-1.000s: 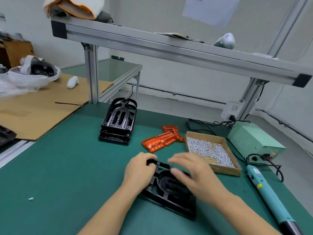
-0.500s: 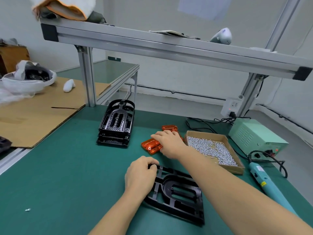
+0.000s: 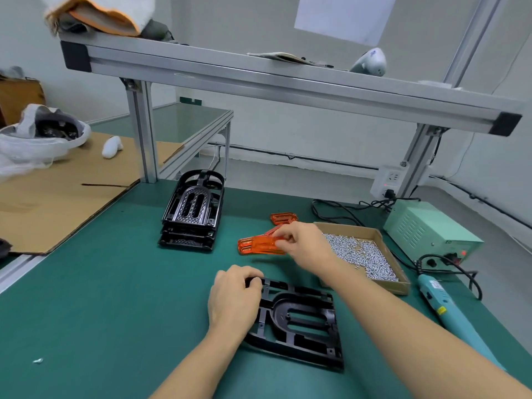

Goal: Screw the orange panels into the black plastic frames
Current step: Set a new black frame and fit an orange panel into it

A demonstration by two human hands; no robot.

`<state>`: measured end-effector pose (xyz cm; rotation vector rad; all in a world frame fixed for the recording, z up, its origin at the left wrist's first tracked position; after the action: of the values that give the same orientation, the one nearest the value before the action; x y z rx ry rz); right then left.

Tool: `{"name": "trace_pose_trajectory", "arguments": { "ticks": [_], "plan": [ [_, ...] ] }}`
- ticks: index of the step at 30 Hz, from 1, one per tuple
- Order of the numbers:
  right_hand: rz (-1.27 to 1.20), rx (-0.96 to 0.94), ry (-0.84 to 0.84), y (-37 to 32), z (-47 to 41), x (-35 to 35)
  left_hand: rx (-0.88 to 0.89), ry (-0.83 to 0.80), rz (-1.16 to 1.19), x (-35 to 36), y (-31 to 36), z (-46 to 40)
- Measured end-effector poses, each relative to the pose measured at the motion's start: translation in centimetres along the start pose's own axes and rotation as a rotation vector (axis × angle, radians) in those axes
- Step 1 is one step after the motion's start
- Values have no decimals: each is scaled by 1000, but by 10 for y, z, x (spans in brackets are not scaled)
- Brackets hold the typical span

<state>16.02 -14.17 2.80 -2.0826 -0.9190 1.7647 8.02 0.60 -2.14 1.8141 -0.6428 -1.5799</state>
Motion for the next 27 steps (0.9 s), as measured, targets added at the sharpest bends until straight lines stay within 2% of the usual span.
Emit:
{"name": "trace_pose_trajectory", "arguments": {
  "ticks": [4,8,16,27],
  "plan": [
    [-634,215,-64,2,33,-22,99,103,110,-12,8,-1],
    [-887,316,-122,4,70,-35,222,54,355,-16,19,5],
    [-1038,341,-84,6,106,-50,285,-158,669,-15,40,21],
    [-1026,359,-112,12,117,-54,338,-311,669,-13,46,27]
  ]
}}
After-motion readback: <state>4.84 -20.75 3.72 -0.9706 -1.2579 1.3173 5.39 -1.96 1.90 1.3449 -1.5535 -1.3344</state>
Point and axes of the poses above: each hand's wrist, its own z-axis away from the middle knuckle, its own x-axis out of the palm, y = z × x, the point moved 6 cm from there along -z, towards the middle knuckle, and after that the axes turned 11 degrees about -z, right-handed, at the moved point
